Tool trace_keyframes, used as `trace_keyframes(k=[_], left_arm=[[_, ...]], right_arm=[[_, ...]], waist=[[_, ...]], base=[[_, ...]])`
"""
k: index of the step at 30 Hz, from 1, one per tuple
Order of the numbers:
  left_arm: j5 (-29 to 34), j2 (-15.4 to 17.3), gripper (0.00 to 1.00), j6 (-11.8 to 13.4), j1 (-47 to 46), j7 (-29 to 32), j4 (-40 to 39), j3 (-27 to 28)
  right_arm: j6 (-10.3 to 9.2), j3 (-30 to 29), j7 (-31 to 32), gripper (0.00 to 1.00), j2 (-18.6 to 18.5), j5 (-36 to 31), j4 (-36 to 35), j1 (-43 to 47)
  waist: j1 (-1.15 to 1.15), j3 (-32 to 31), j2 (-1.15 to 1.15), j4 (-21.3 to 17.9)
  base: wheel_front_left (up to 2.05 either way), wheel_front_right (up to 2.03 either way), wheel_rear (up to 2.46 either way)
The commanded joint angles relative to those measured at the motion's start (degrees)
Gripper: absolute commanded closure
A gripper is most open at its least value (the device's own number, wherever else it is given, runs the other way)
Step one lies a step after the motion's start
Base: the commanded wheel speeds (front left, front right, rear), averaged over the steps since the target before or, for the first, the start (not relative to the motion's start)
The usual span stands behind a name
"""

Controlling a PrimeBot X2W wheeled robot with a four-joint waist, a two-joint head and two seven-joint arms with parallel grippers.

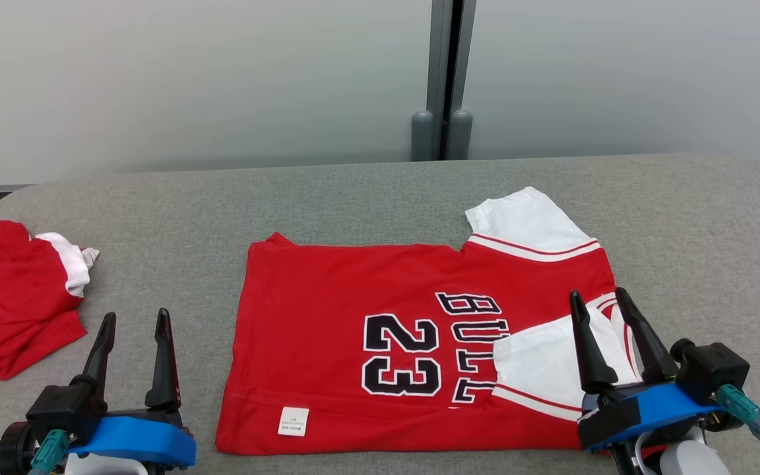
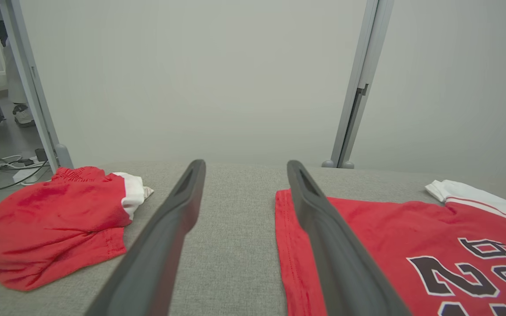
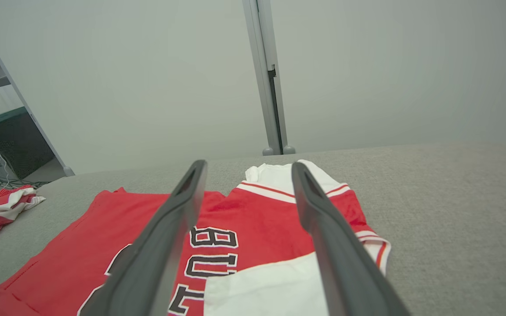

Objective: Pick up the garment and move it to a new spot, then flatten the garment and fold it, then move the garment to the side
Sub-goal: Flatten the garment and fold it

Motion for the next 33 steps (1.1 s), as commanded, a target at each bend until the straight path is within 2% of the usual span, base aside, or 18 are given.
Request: trace_keyframes(k=[1,21,28,33], left_arm=[[0.34,-0.03,0.00,-0.09,0.16,-0.02,0.05,0.36],[1.37,-0.72,0.00,-0.95,-2.37,-0.02,1.72,0.91],[-0.35,3.37,0.00,-1.58,-12.27,0.91,4.47,-2.83],[-5.88,8.85,0.00,-1.55,-22.58,4.92,6.60,-8.90]], right_arm=[[0.01,-0.17,-0.11,0.00,-0.05,-0.18,0.01,-0.75],[0.01,-1.35,0.33,0.00,-0.05,-2.31,-0.03,-2.24],[0.01,-2.68,3.38,0.00,-0.05,-7.96,-0.12,-11.17],[0.01,-3.15,8.09,0.00,-0.07,-11.89,2.47,-21.49]], waist=[[0.00,0.00,0.00,-0.02],[0.00,0.67,0.00,-0.31],[0.00,4.67,0.00,-0.47],[0.00,10.02,0.00,-0.97]], base=[[0.00,0.00,0.00],[0.00,0.00,0.00],[0.00,0.00,0.00],[0.00,0.00,0.00]])
